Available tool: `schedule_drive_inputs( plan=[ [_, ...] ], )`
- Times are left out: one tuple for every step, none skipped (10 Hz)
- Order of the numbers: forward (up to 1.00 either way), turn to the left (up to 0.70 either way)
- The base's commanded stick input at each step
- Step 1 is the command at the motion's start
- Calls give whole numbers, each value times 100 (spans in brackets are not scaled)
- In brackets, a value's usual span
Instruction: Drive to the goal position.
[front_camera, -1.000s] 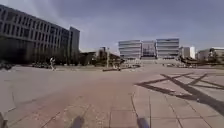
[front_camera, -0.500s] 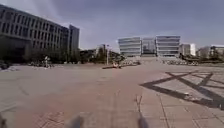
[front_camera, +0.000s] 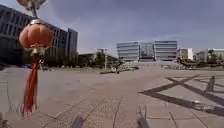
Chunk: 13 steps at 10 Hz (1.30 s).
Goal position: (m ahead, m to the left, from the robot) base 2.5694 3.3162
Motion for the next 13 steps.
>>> schedule_drive_inputs(
  plan=[
    [0, 100],
    [0, 100],
    [0, 100],
    [0, 100],
    [0, 100],
    [0, 100],
    [0, 100],
    [0, 100],
    [0, 100],
    [0, 100],
    [0, 100],
    [0, 100],
    [0, 100]
  ],
)
